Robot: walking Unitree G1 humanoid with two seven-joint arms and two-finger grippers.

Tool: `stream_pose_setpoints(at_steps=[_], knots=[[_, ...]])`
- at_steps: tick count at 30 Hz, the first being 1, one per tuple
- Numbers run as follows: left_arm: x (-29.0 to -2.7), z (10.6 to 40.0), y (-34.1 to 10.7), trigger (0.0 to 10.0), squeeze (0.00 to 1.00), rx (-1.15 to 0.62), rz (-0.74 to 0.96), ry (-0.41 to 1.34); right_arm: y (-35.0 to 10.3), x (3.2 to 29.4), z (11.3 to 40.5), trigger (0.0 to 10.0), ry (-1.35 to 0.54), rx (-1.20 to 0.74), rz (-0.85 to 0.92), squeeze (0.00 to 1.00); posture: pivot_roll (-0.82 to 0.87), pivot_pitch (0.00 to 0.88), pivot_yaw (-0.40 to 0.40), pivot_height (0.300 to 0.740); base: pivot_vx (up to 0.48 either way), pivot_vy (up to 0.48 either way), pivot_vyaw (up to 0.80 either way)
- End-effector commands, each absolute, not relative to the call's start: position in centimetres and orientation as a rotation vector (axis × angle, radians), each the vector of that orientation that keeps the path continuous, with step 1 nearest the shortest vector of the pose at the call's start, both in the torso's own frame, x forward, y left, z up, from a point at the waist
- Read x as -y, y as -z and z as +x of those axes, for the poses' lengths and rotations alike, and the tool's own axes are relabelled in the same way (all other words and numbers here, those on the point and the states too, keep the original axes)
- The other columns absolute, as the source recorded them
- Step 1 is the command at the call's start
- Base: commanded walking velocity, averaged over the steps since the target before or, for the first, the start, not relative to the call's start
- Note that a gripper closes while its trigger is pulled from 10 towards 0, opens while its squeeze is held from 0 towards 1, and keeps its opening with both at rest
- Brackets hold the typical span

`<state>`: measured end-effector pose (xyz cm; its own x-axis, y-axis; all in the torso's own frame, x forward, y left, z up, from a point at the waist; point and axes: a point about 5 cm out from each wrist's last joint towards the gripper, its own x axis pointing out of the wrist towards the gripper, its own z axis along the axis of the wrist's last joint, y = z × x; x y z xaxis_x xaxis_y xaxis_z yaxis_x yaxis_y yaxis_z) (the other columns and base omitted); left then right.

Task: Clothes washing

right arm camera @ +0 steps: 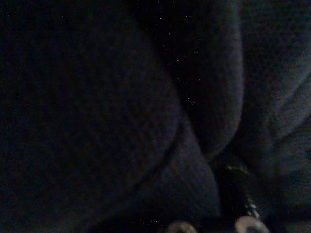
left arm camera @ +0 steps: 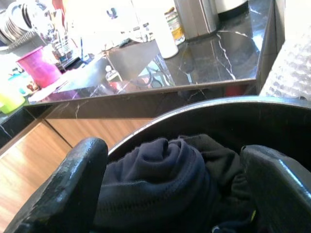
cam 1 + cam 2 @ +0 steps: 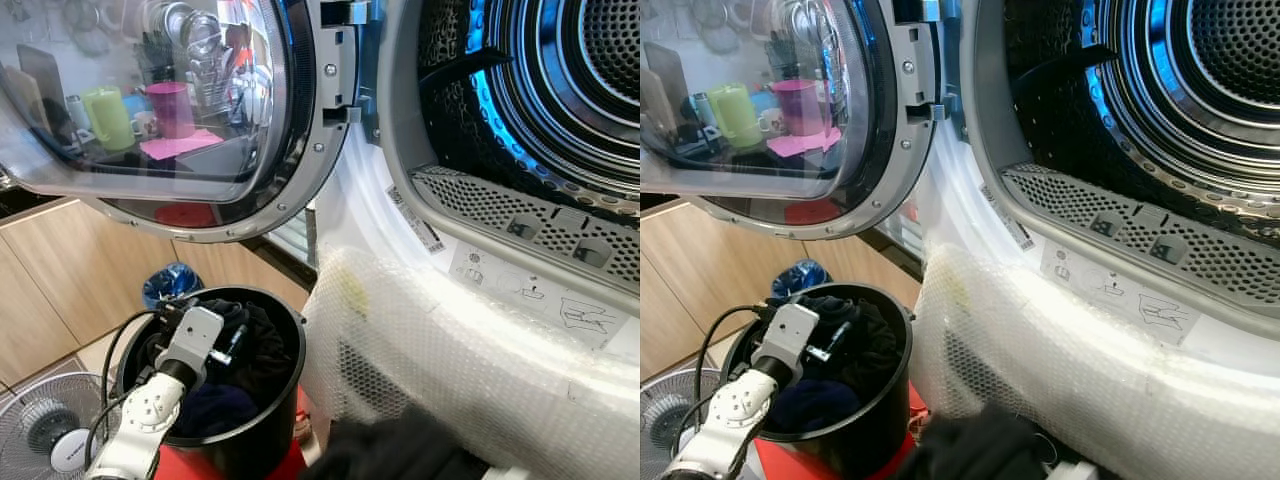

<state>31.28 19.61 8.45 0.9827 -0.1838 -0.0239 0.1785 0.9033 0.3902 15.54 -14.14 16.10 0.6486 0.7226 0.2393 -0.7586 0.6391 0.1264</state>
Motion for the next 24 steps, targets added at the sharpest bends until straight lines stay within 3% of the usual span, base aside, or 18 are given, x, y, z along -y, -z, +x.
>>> stream_pose_setpoints(at_steps=[1, 4, 14, 23, 24], knots=[[-19.5, 31.4, -8.5, 10.0, 0.0, 0.019, 0.417, 0.197, -17.4, 14.2, 15.3, 0.0, -0.852, 0.228, 0.243, 0.0, 0.12, 0.0, 0.034, 0.74, 0.0, 0.0, 0.0], [-19.1, 31.7, -8.4, 10.0, 0.0, 0.018, 0.42, 0.205, -21.4, 14.4, 15.8, 0.0, -0.869, 0.381, 0.212, 0.0, 0.12, 0.0, 0.024, 0.74, 0.0, 0.0, 0.0], [-18.4, 32.0, -8.1, 10.0, 0.0, 0.025, 0.395, 0.191, -25.9, 14.8, 15.9, 0.0, -0.893, 0.494, 0.19, 0.0, 0.1, 0.0, -0.023, 0.74, 0.0, 0.0, 0.0], [-17.4, 32.0, -7.3, 10.0, 0.0, 0.007, 0.379, 0.193, -30.0, 16.8, 21.5, 0.0, -0.761, 0.529, 0.041, 0.0, 0.09, 0.0, -0.047, 0.74, 0.0, 0.0, 0.0], [-17.3, 32.0, -7.2, 10.0, 0.0, 0.001, 0.378, 0.197, -31.7, 16.8, 23.2, 0.0, -0.73, 0.563, 0.041, 0.0, 0.08, 0.0, -0.044, 0.74, 0.0, 0.0, 0.0]])
